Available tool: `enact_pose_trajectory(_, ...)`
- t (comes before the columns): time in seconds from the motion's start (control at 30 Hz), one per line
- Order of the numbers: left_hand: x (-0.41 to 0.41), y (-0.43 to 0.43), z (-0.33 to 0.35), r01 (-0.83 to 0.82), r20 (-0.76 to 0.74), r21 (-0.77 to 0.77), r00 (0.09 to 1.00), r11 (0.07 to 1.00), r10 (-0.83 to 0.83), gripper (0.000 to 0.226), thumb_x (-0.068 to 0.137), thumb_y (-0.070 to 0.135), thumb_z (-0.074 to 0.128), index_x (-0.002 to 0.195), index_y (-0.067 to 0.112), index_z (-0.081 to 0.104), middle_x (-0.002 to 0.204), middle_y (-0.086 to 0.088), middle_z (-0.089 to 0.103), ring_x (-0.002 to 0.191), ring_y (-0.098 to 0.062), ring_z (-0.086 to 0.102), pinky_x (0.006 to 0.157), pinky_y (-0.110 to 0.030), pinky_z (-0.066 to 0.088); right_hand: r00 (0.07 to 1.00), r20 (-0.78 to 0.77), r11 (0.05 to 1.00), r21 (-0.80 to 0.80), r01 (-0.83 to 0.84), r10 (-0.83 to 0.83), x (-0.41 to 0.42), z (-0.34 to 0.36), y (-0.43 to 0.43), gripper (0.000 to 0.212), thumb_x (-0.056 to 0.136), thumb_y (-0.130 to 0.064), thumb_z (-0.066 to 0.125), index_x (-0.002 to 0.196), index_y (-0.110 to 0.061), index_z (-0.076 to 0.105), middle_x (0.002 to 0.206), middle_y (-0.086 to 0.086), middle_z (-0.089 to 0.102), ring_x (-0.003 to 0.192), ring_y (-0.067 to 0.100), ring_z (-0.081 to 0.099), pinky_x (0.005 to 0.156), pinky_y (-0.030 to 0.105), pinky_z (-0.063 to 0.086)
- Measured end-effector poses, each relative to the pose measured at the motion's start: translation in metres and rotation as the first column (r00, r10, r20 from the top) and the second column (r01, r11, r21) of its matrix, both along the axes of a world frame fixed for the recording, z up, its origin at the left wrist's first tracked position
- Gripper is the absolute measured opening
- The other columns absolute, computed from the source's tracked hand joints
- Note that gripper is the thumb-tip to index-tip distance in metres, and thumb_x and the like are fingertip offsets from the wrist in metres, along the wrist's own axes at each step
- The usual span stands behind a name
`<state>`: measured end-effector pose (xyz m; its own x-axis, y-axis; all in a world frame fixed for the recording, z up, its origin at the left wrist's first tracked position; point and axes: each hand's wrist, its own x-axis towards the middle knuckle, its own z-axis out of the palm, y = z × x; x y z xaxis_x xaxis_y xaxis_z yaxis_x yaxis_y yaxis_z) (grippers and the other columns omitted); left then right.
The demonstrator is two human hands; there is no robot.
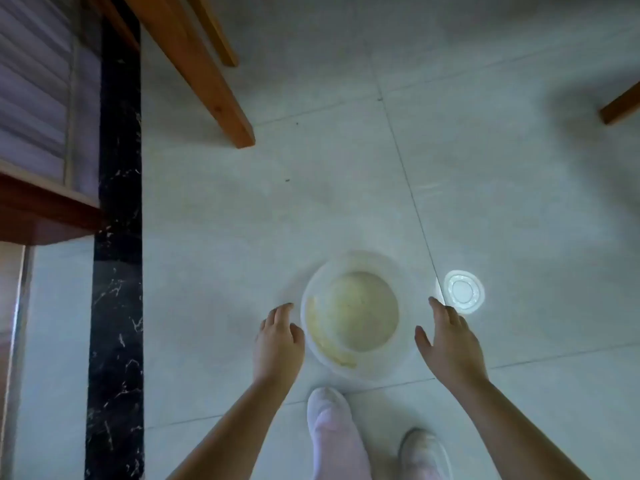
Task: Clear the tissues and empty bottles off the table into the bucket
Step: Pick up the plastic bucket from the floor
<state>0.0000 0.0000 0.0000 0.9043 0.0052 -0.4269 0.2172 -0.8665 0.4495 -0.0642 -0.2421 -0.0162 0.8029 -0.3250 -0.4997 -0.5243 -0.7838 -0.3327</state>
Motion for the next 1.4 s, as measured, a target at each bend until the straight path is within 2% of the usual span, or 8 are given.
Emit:
enact_pose_trajectory(0.13, -0.002, -0.004, -0.037, -0.124, -0.126, -0.066, 0.985, 0.99, 0.115, 0.039, 0.09, 0.005, 0.04, 0.129, 0.007, 0.045, 0.122, -0.02, 0.057, 0.106, -0.034, 0.054, 0.077, -0.03, 0.038, 0.994, -0.031, 0.992, 0.069, 0.106, -0.104, -0.003, -0.025, 0.0, 0.057, 0.089, -0.025, 0.049, 0.139, -0.009, 0.027, 0.131, 0.012, 0.049, 0.117, 0.03, 0.048, 0.09, 0.039, 0.041)
enact_pose_trajectory(0.3, -0.004, -0.011, -0.063, -0.248, -0.213, -0.136, 0.953, 0.959, 0.216, 0.04, 0.093, 0.012, 0.039, 0.133, 0.011, 0.04, 0.129, -0.016, 0.054, 0.112, -0.03, 0.054, 0.085, -0.032, 0.042, 0.964, -0.068, 0.929, 0.259, 0.265, -0.256, -0.005, -0.042, 0.002, 0.054, 0.091, -0.019, 0.047, 0.14, -0.014, 0.027, 0.13, 0.013, 0.048, 0.104, 0.029, 0.056, 0.083, 0.036, 0.044)
enact_pose_trajectory(0.47, -0.003, -0.012, -0.052, -0.385, -0.319, -0.247, 0.899, 0.889, 0.301, 0.036, 0.094, 0.015, 0.04, 0.129, 0.019, 0.045, 0.124, -0.01, 0.055, 0.104, -0.022, 0.053, 0.081, -0.029, 0.039, 0.924, -0.1, 0.869, 0.316, 0.381, -0.368, -0.006, -0.034, 0.004, 0.053, 0.091, -0.02, 0.047, 0.14, -0.018, 0.028, 0.121, 0.013, 0.049, 0.096, 0.029, 0.057, 0.076, 0.032, 0.041)
enact_pose_trajectory(0.63, -0.001, -0.011, -0.016, -0.407, -0.323, -0.293, 0.894, 0.865, 0.311, 0.032, 0.093, 0.017, 0.042, 0.123, 0.026, 0.051, 0.101, -0.001, 0.06, 0.087, -0.018, 0.055, 0.062, -0.022, 0.039, 0.924, -0.074, 0.867, 0.325, 0.377, -0.374, -0.003, 0.003, -0.006, 0.051, 0.089, -0.011, 0.045, 0.138, -0.02, 0.034, 0.105, 0.007, 0.047, 0.082, 0.022, 0.05, 0.07, 0.029, 0.036)
enact_pose_trajectory(0.77, 0.009, -0.011, 0.037, -0.418, -0.235, -0.349, 0.905, 0.839, 0.354, 0.032, 0.091, 0.011, 0.043, 0.114, 0.028, 0.057, 0.096, 0.003, 0.061, 0.08, -0.011, 0.055, 0.062, -0.022, 0.04, 0.918, -0.046, 0.851, 0.361, 0.382, -0.393, 0.002, 0.056, -0.008, 0.049, 0.089, -0.011, 0.044, 0.136, -0.021, 0.037, 0.107, 0.009, 0.053, 0.082, 0.023, 0.052, 0.071, 0.03, 0.037)
enact_pose_trajectory(0.93, 0.034, -0.003, 0.134, -0.369, -0.104, -0.4, 0.928, 0.839, 0.358, 0.04, 0.089, 0.009, 0.046, 0.091, 0.047, 0.055, 0.085, 0.015, 0.062, 0.066, 0.007, 0.056, 0.058, -0.017, 0.041, 0.892, 0.054, 0.799, 0.47, 0.374, -0.45, 0.02, 0.142, -0.003, 0.046, 0.089, -0.013, 0.046, 0.134, -0.023, 0.041, 0.102, 0.008, 0.056, 0.073, 0.017, 0.053, 0.064, 0.028, 0.036)
enact_pose_trajectory(1.2, 0.059, 0.015, 0.293, -0.326, -0.005, -0.408, 0.935, 0.853, 0.355, 0.031, 0.092, 0.01, 0.047, 0.115, 0.031, 0.053, 0.086, 0.008, 0.058, 0.076, -0.005, 0.054, 0.048, -0.002, 0.035, 0.885, 0.233, 0.831, 0.497, 0.249, -0.404, 0.057, 0.295, 0.007, 0.042, 0.087, -0.018, 0.051, 0.127, -0.027, 0.047, 0.097, 0.003, 0.056, 0.072, 0.012, 0.057, 0.058, 0.018, 0.037)
enact_pose_trajectory(1.4, 0.062, 0.008, 0.395, -0.262, 0.107, -0.414, 0.937, 0.872, 0.332, 0.039, 0.089, 0.006, 0.05, 0.125, 0.019, 0.053, 0.078, 0.0, 0.06, 0.066, -0.004, 0.055, 0.046, -0.003, 0.035, 0.861, 0.316, 0.834, 0.515, 0.197, -0.399, 0.071, 0.401, 0.003, 0.039, 0.089, -0.019, 0.048, 0.127, -0.026, 0.048, 0.093, -0.001, 0.053, 0.074, 0.02, 0.059, 0.066, 0.029, 0.044)
